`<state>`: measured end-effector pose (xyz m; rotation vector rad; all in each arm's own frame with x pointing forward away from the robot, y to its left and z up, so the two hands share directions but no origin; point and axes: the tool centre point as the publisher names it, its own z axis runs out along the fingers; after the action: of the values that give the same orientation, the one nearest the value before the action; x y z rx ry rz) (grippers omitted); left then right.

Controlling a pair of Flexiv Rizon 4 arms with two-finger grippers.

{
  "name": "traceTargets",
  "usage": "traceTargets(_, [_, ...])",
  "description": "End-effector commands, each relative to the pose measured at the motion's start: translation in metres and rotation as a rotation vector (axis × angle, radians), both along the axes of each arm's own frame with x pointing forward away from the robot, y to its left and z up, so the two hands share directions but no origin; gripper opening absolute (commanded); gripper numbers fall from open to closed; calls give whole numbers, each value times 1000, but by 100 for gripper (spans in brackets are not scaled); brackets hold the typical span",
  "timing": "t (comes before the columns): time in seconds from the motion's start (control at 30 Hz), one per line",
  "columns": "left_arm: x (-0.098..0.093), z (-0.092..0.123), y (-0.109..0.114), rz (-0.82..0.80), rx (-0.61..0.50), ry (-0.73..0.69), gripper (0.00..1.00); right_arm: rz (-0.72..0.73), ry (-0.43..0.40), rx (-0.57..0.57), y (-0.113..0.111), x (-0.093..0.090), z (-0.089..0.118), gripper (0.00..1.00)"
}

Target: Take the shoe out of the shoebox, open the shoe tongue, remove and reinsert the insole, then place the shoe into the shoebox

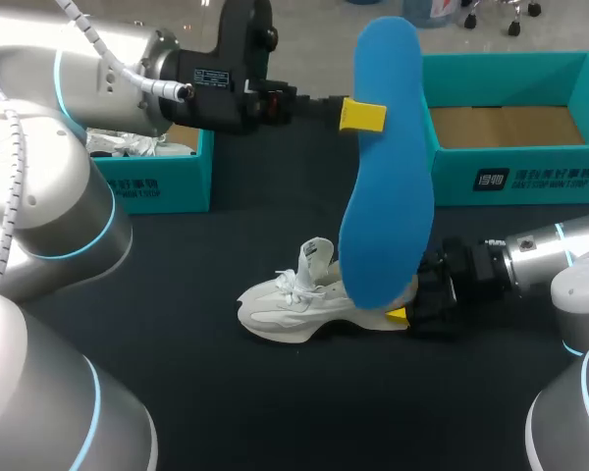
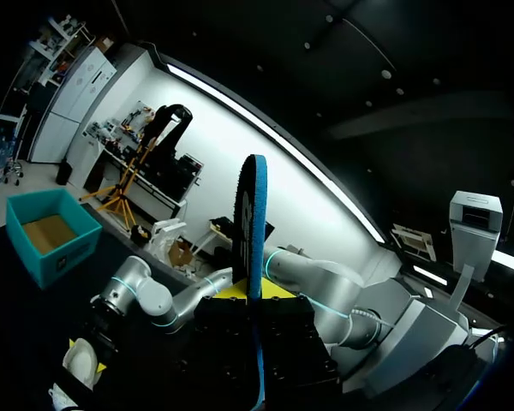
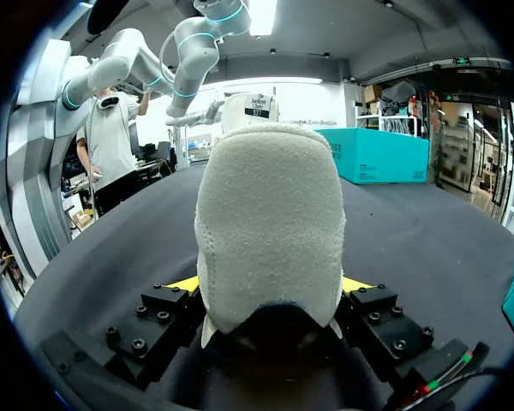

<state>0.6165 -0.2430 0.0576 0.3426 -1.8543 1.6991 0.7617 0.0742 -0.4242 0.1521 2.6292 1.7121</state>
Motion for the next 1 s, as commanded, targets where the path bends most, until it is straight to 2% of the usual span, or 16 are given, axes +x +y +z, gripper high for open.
traceTargets(0.03, [0,-2,17,12,-3,-6,0,0,1,-1,2,1,-5,0])
traceTargets(0.43, [-2,-1,10,-32,-54,25,0,0,1,-1,2,1,-5,0])
traceTargets(0.63, [-8,-1,9,-50,-31,60,0,0,1,-1,2,1,-5,0])
traceTargets(1.0, [-8,-1,9,-50,-31,60,0,0,1,-1,2,1,-5,0])
